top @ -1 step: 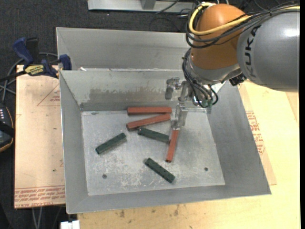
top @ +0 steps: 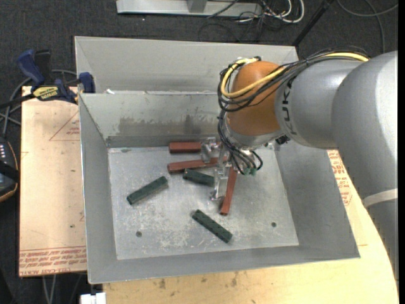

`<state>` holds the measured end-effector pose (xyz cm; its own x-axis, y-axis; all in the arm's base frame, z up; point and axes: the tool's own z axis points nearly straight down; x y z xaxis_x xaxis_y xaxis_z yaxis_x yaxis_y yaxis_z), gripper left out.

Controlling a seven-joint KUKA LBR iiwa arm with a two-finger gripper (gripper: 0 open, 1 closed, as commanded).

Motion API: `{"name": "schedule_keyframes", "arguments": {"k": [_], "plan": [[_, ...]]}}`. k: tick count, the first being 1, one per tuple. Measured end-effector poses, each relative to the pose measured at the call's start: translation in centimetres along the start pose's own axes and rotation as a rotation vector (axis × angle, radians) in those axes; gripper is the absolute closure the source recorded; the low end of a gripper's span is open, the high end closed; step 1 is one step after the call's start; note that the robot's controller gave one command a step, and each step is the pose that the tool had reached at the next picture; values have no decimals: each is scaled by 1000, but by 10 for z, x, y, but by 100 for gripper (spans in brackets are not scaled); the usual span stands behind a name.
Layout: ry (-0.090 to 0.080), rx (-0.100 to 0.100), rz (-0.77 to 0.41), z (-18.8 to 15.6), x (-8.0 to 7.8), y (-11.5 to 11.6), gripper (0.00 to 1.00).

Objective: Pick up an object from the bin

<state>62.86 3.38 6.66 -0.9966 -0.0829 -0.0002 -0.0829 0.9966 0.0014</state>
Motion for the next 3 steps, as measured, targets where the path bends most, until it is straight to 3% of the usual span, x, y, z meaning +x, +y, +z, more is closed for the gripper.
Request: {"name": "schedule_keyframes", "arguments": {"k": [1, 2, 3], "plan": [[-4, -2, 36, -35, 12, 48, 0], [-4, 1, 182, -50, 12, 23, 0], [-3, -1, 223, -2, 14, 25, 0]]}}
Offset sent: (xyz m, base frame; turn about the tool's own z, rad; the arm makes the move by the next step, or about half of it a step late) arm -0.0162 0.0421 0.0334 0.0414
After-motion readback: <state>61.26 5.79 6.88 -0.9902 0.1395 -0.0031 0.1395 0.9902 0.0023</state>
